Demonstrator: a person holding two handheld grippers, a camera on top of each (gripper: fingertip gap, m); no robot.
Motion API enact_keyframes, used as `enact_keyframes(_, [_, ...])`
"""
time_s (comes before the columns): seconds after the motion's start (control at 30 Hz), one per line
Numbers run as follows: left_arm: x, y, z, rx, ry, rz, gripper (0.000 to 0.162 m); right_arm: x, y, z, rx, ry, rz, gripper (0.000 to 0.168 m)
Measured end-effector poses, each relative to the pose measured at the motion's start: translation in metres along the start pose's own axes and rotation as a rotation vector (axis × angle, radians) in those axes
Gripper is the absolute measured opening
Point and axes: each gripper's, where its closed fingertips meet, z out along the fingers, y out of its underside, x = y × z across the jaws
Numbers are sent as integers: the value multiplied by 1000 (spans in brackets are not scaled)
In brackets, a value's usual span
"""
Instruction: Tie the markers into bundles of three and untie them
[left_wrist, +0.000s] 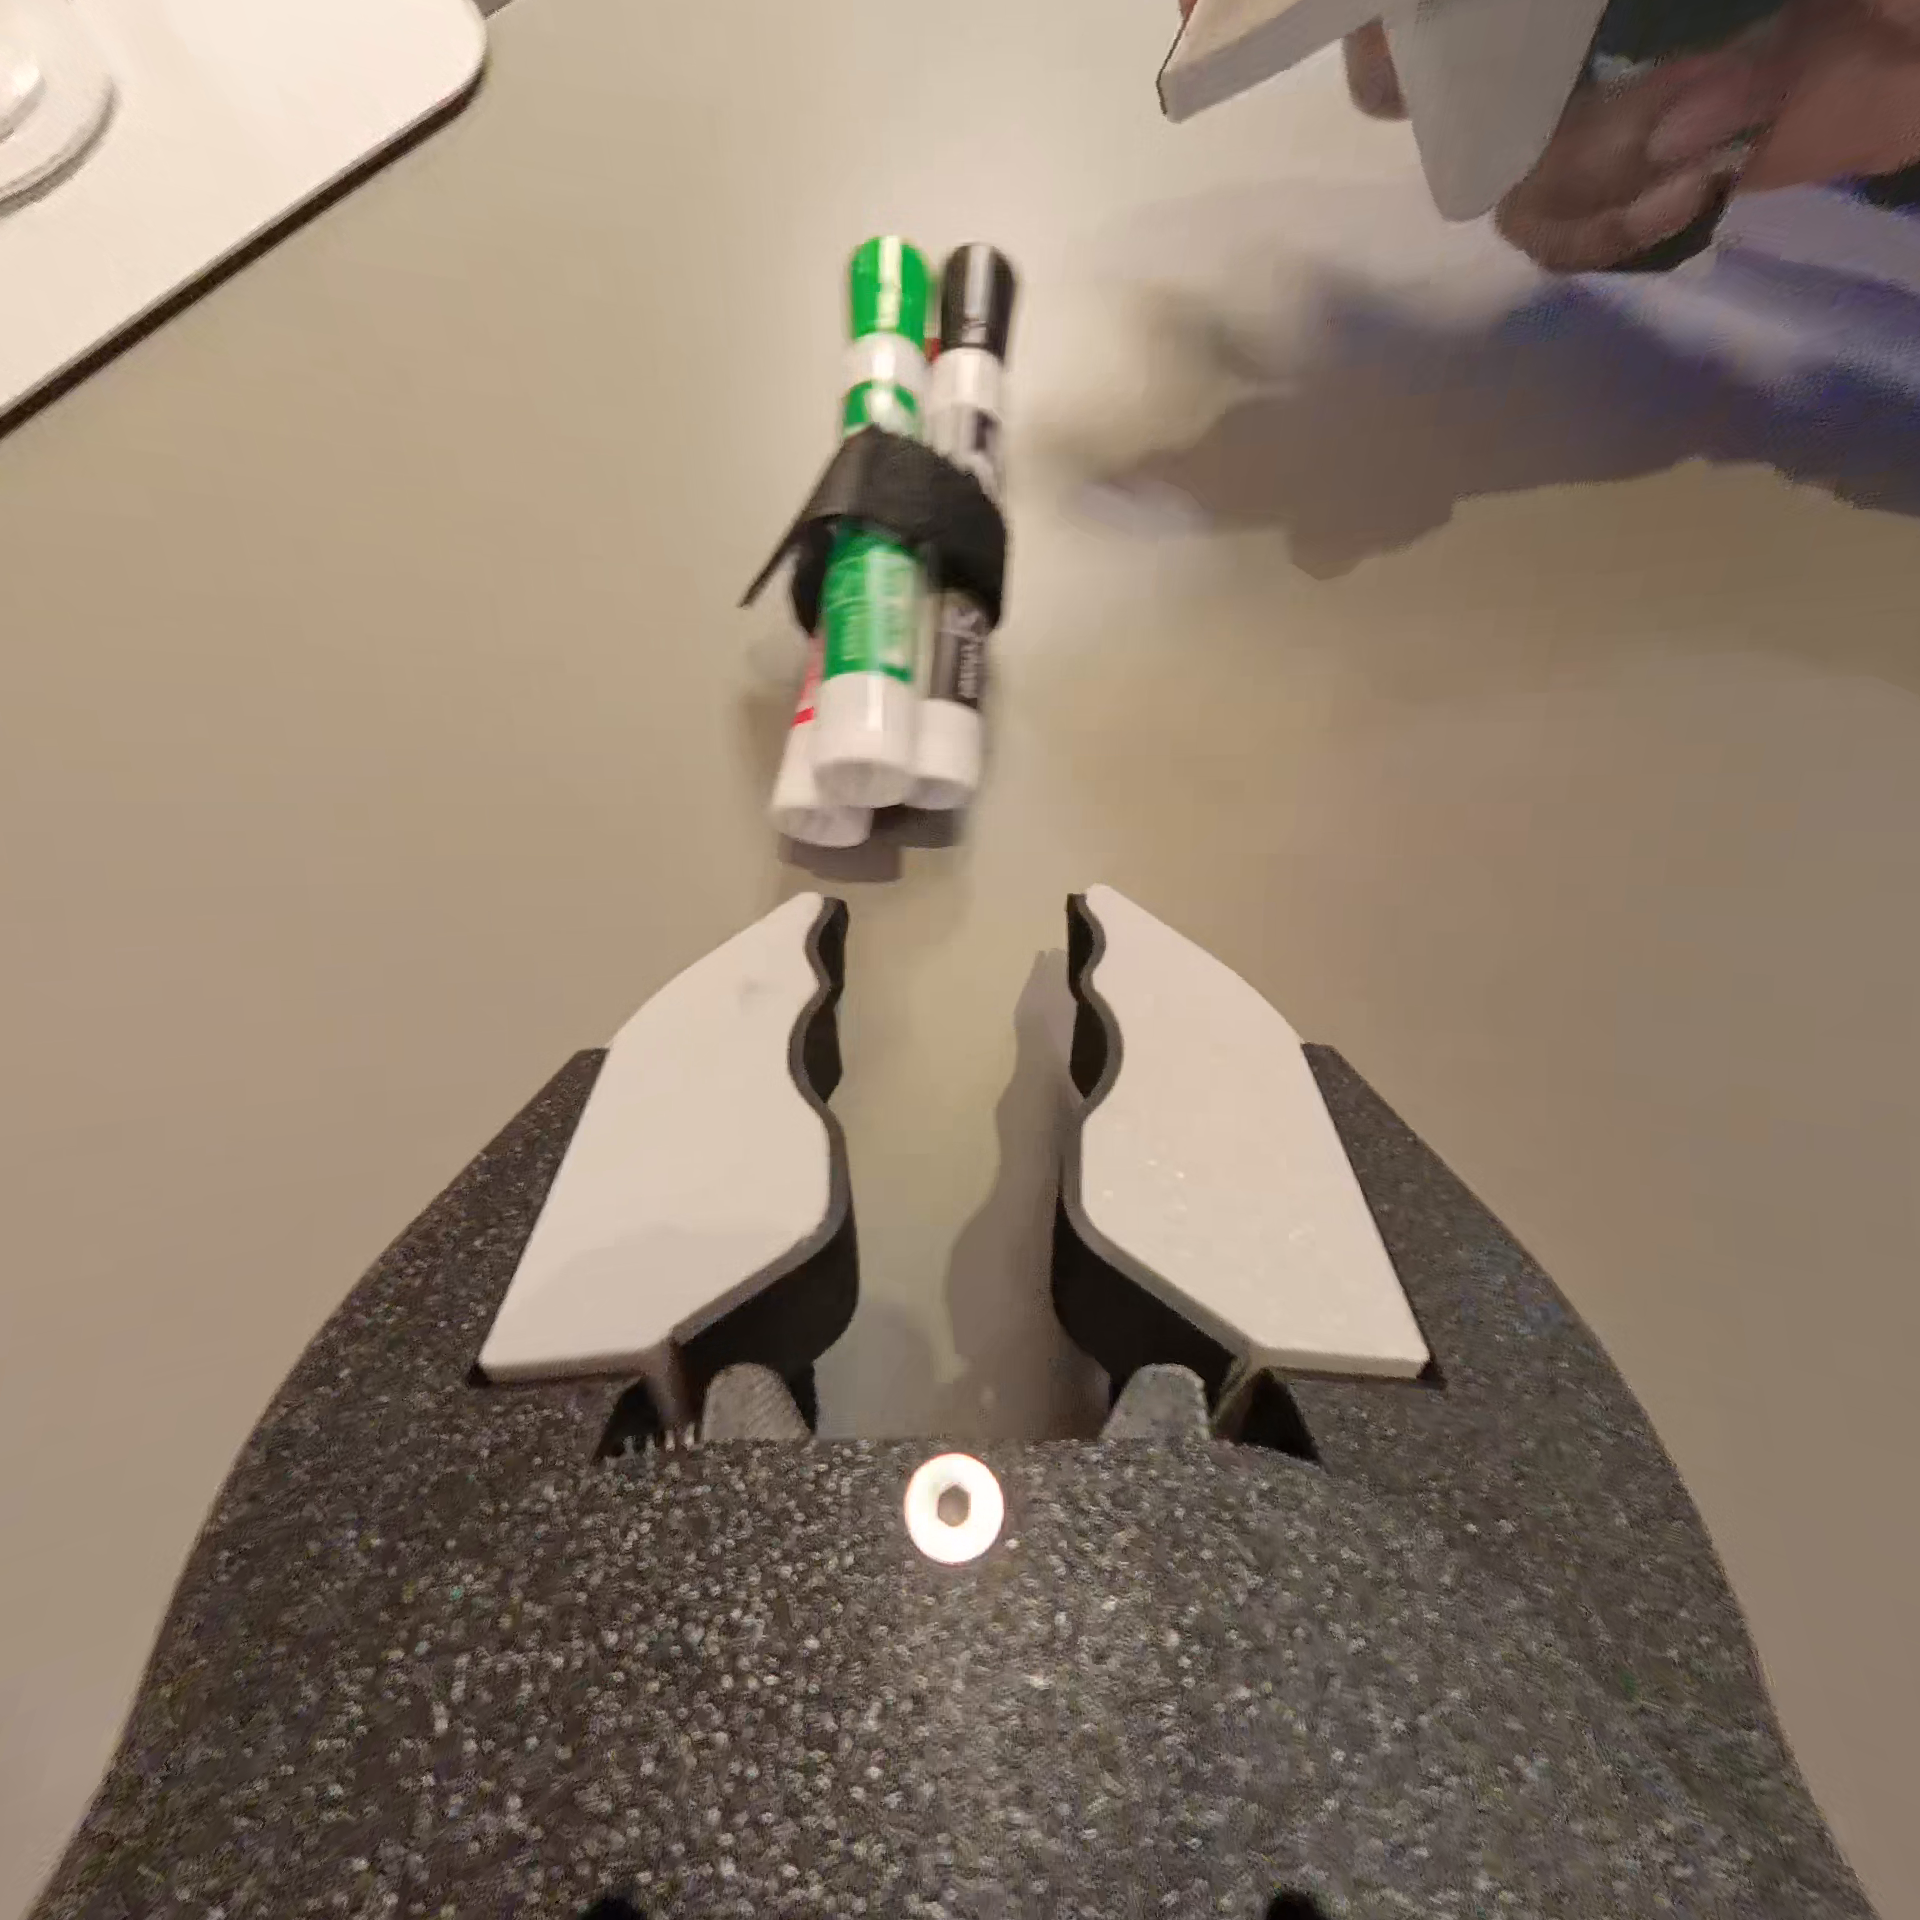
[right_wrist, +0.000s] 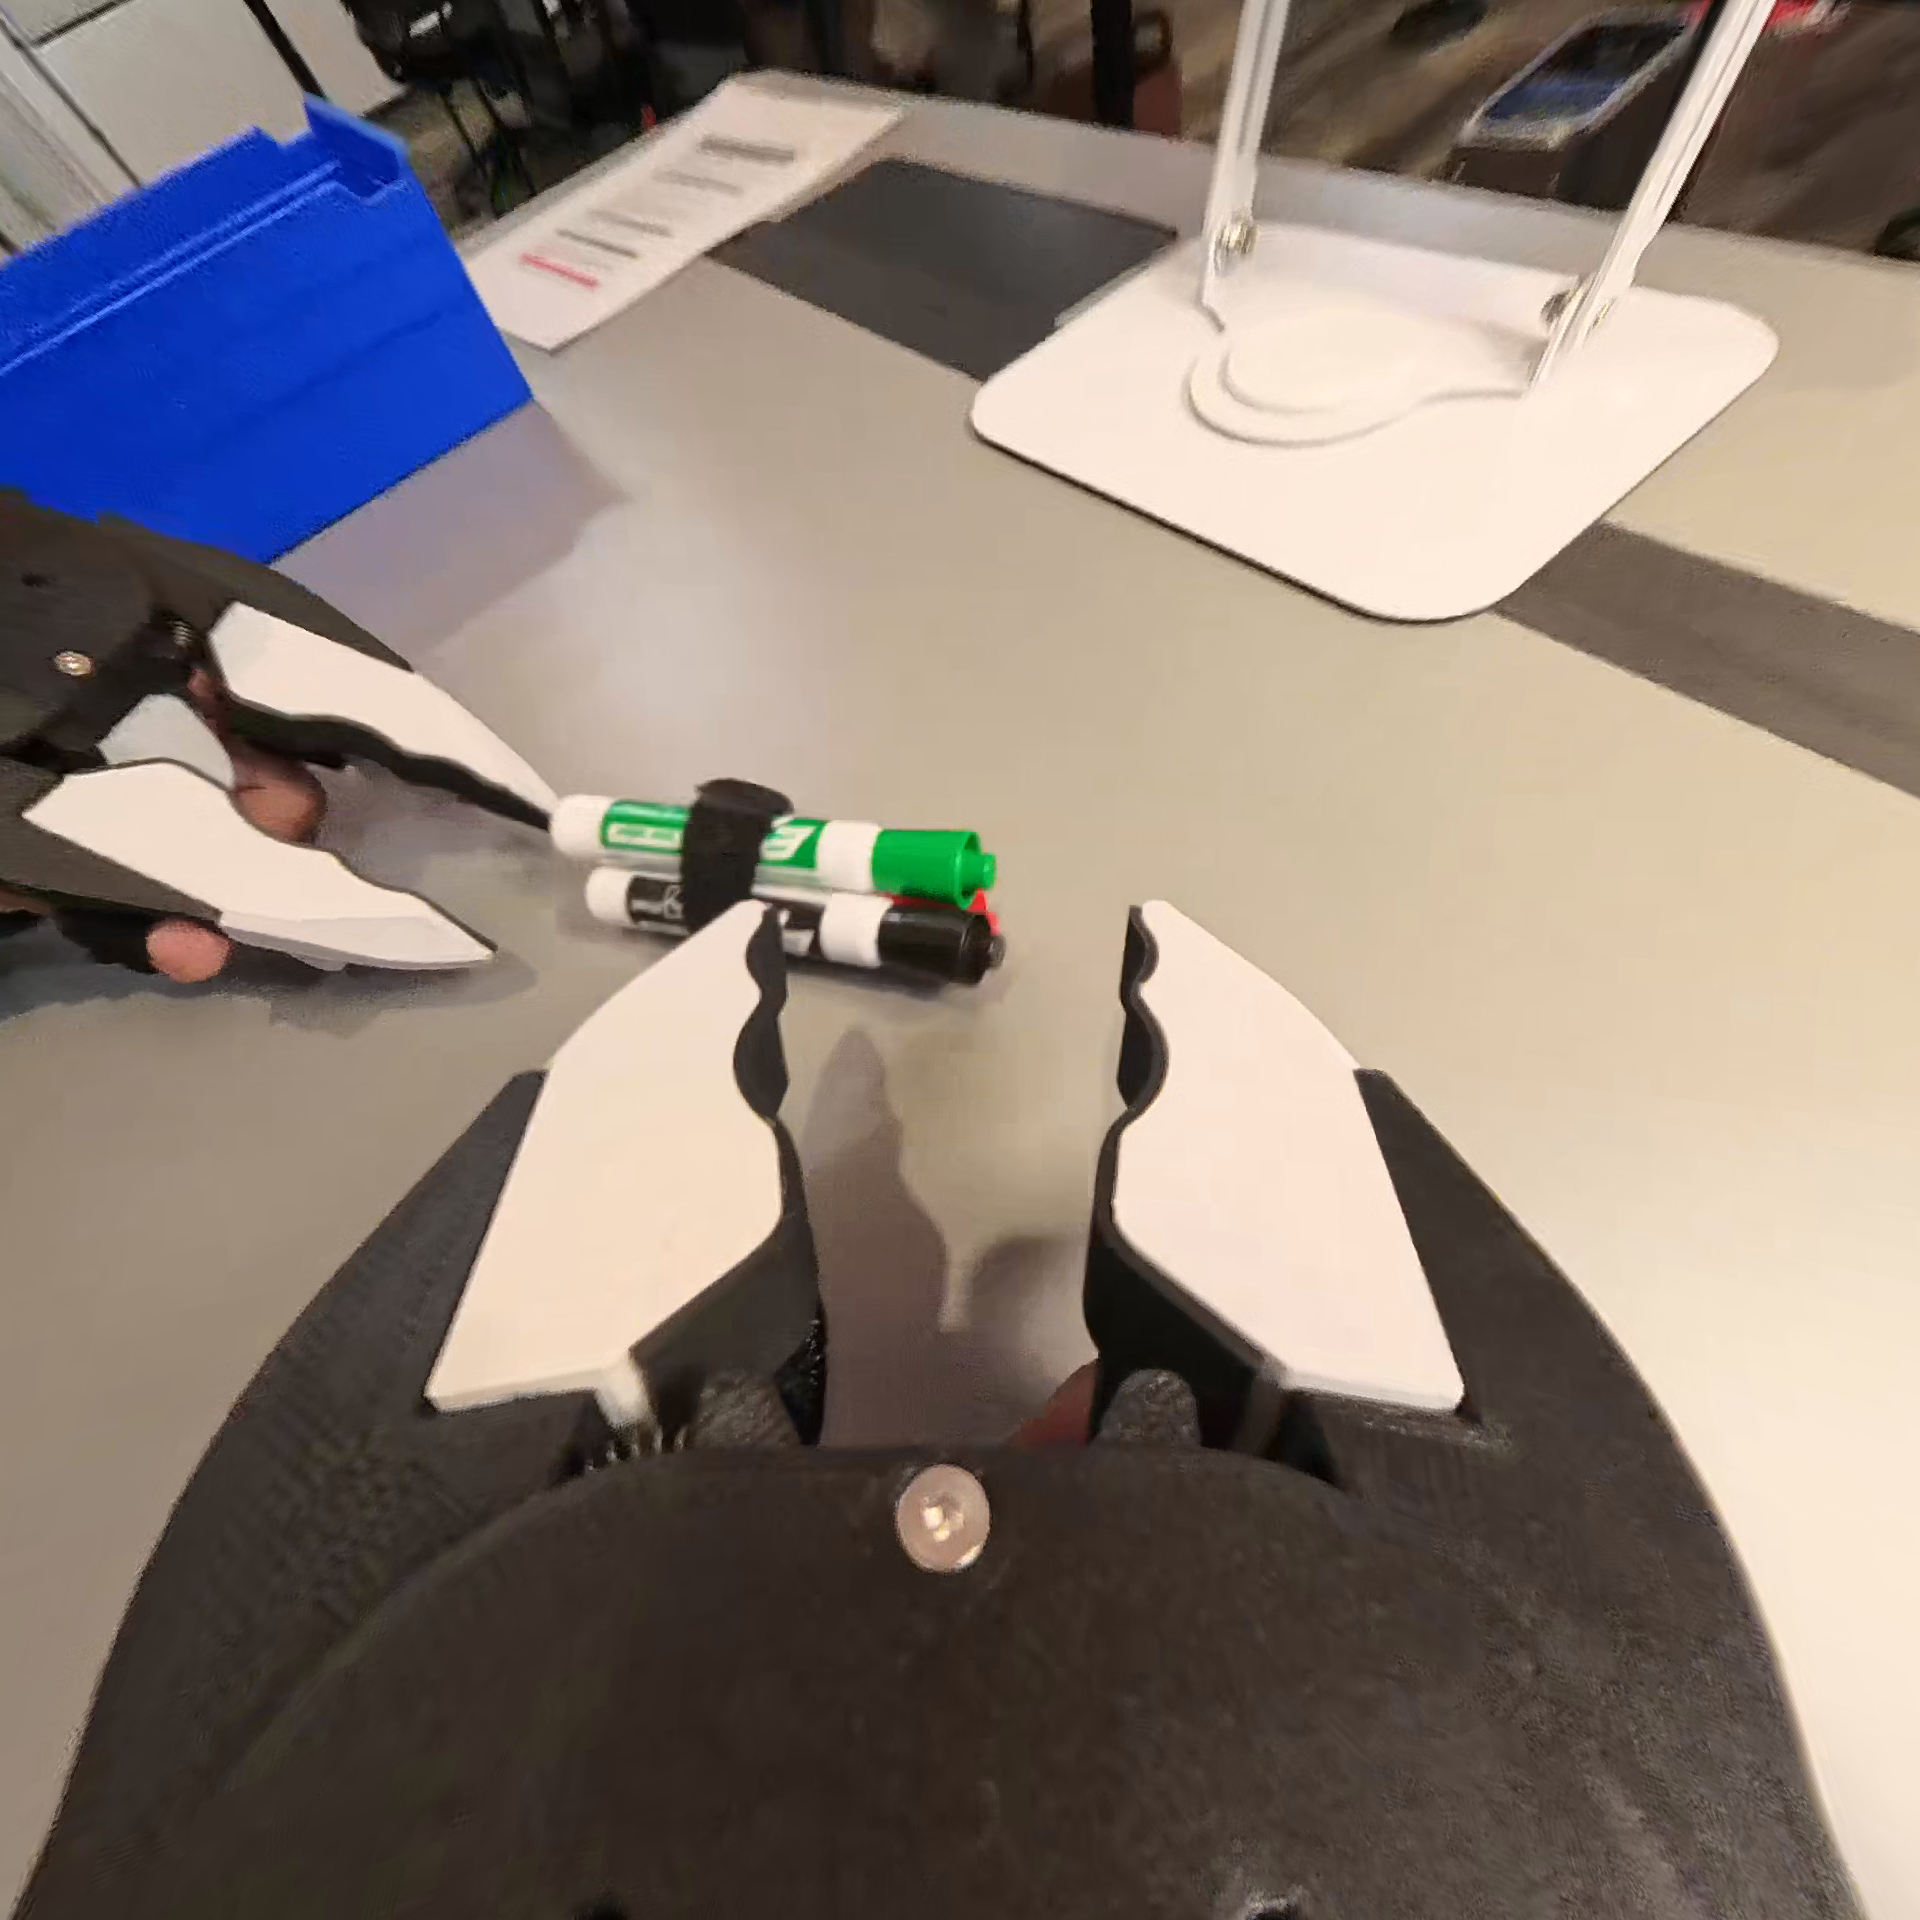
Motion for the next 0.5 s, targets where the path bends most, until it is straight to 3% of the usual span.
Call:
enact_keyframes(0.13, [-6,1,6,-32,-15,-26,49,10,8,26,-95,-54,132,64])
enact_keyframes(0.3, [0,5,15,-62,-35,15,46,15,14,14,-84,26,181,59])
enact_keyframes(0.5, [-8,-6,25,-67,-73,64,55,-6,31,22,-135,-26,242,54])
